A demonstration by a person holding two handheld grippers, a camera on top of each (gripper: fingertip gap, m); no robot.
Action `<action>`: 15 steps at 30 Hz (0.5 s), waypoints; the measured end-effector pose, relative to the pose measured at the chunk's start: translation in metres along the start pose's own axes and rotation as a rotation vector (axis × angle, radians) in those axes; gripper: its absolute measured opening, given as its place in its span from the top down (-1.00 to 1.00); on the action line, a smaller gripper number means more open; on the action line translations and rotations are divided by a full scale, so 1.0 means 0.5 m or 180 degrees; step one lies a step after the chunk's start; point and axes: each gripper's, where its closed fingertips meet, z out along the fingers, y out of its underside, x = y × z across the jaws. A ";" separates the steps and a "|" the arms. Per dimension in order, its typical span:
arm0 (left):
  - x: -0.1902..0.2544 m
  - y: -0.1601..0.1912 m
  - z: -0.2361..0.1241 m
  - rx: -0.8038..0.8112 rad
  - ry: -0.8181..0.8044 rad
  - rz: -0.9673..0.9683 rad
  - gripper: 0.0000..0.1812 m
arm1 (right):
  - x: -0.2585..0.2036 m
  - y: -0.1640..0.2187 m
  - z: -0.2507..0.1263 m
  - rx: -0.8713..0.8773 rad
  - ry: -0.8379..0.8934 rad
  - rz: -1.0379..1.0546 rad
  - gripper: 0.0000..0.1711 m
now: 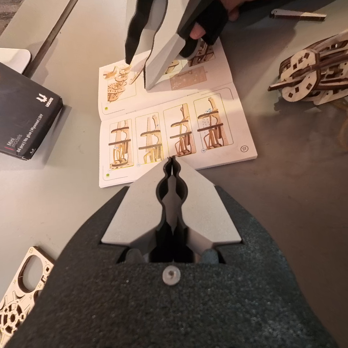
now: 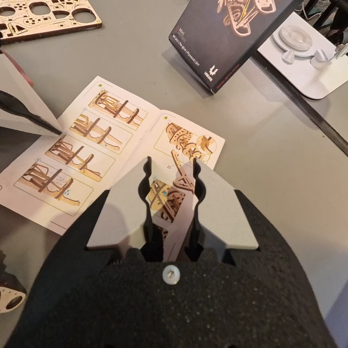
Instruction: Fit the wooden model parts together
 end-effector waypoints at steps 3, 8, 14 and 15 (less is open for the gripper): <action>0.000 0.000 0.000 0.0000 -0.0005 0.0006 1.00 | 0.000 0.000 0.000 0.0000 -0.0002 0.0003 0.49; 0.000 0.000 0.000 0.0000 -0.0001 0.0002 1.00 | 0.000 0.000 0.000 -0.0003 -0.0006 0.0005 0.49; 0.000 0.000 0.000 0.0000 -0.0010 0.0011 1.00 | -0.001 0.001 0.000 -0.0011 -0.0007 0.0004 0.50; -0.001 0.000 0.000 0.0000 -0.0018 0.0020 1.00 | -0.001 0.001 0.001 -0.0014 -0.0007 0.0003 0.50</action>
